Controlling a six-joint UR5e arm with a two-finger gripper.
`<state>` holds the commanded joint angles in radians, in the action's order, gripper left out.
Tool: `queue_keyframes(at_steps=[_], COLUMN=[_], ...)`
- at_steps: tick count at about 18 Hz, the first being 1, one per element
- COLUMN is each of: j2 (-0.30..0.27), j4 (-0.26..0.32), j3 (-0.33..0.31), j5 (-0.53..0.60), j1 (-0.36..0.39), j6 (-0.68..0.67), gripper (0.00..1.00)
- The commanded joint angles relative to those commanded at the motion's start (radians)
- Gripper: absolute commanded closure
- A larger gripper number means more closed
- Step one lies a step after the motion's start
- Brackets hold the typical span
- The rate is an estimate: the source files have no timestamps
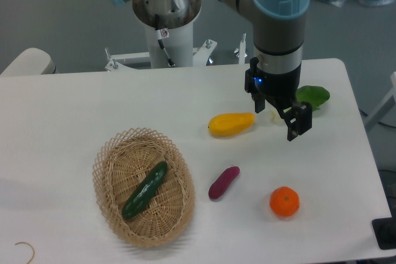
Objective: Pick up the cucumber from the basket
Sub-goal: 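Move the open gripper over the wicker basket toward the green cucumber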
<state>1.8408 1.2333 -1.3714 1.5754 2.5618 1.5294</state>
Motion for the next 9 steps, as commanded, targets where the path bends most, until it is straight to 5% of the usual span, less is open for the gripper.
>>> queue_keyframes(at_steps=[9], j2=[-0.005], j4=[-0.003], j3=[-0.046], j5=[0.0], j1=[-0.018], j6=[-0.002], gripper=[0.0])
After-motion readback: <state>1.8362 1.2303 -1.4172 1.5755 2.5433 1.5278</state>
